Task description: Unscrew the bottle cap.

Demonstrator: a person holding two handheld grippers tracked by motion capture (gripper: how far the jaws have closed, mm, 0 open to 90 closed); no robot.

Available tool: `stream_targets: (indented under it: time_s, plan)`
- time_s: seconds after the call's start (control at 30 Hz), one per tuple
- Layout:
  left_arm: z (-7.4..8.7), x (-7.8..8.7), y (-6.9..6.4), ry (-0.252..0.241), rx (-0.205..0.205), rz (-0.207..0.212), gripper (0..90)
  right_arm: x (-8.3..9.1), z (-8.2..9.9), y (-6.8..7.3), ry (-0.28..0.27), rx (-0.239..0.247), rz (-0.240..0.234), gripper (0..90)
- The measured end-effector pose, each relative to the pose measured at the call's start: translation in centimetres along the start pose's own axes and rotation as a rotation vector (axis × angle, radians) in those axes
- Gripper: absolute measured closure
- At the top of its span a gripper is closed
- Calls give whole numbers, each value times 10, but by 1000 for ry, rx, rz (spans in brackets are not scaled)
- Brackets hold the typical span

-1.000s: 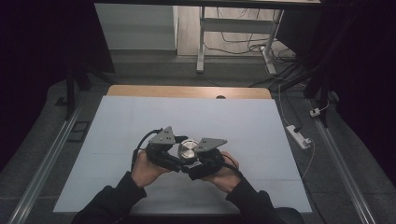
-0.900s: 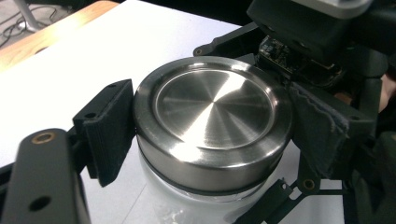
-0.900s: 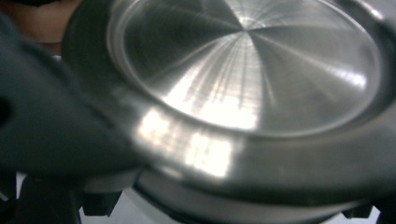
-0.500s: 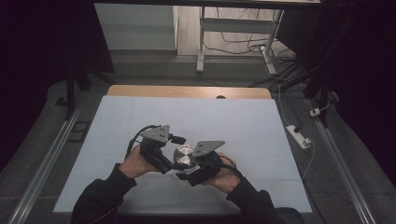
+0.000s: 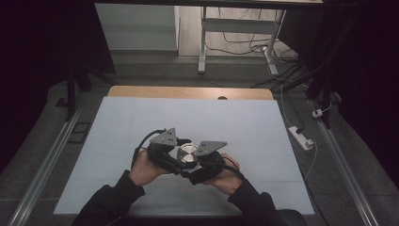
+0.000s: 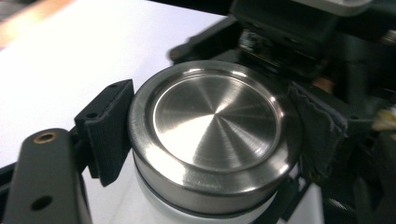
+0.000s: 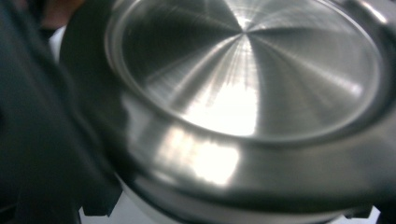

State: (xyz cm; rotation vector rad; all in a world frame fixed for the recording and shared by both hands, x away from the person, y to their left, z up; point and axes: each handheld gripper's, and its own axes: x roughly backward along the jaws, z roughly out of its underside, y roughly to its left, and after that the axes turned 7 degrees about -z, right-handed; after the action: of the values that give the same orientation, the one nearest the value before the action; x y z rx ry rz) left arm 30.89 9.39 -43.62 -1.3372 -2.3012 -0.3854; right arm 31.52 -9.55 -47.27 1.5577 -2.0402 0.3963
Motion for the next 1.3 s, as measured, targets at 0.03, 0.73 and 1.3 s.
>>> stream_targets:
  time_s: [0.03,0.73,1.3]
  plan:
    - [-1,-1,-4,-7,17,-44,198,0,0,0,-3,-12,16,149]
    - [5,13,24,-4,-80,278,150,1,-3,8,-8,55,-97,149]
    - [-1,-4,-15,-47,53,-115,172,6,1,-6,-28,-45,35,149]
